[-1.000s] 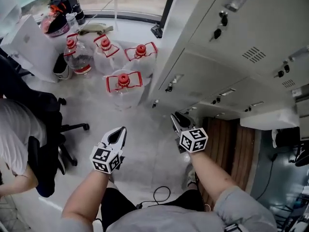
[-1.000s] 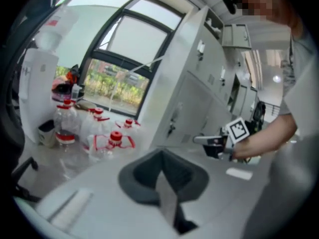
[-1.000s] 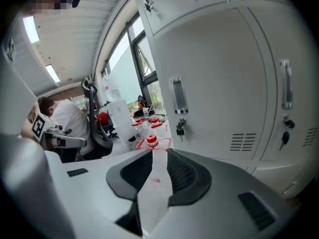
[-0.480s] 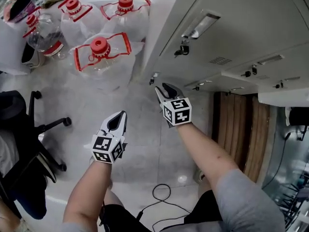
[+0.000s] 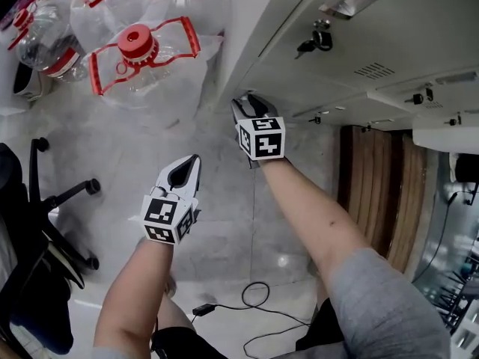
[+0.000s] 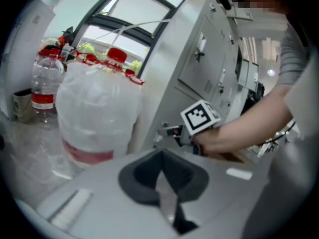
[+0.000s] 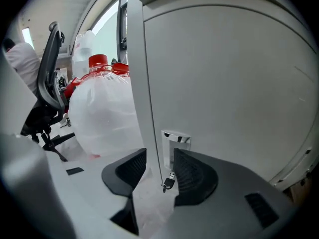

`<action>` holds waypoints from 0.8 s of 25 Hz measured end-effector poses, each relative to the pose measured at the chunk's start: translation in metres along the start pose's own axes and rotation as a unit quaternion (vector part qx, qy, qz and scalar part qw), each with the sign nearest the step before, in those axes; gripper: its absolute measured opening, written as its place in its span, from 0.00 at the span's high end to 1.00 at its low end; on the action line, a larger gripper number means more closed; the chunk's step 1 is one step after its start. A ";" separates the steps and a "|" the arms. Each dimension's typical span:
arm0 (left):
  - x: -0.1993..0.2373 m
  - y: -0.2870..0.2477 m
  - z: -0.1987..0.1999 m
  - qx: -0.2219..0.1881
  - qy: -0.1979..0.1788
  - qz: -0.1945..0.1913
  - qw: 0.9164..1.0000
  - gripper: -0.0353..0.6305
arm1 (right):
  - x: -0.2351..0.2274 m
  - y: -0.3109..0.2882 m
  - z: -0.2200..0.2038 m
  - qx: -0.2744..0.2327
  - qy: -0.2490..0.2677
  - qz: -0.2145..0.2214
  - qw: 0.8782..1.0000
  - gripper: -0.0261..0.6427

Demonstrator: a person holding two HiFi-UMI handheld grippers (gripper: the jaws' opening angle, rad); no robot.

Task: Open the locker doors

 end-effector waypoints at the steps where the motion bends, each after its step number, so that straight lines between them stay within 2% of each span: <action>1: 0.002 -0.001 -0.002 0.000 0.001 0.000 1.000 0.94 | -0.001 -0.004 -0.001 0.000 -0.007 -0.006 1.000 0.72; 11: 0.014 0.003 -0.013 -0.002 0.015 0.006 1.000 0.94 | 0.004 -0.025 0.006 -0.006 -0.005 -0.013 1.000 0.71; 20: 0.001 0.001 -0.016 -0.003 0.014 0.000 1.000 0.94 | 0.011 -0.012 -0.005 -0.010 0.017 0.007 1.000 0.75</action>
Point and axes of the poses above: the fingertips, and each gripper's own axes: y backward along the fingers, x to its left, z out of its top, the point moved 2 cm from there along y, backward along the fingers, and after that the axes turned 2 degrees about -x, right-handed, at the moved point
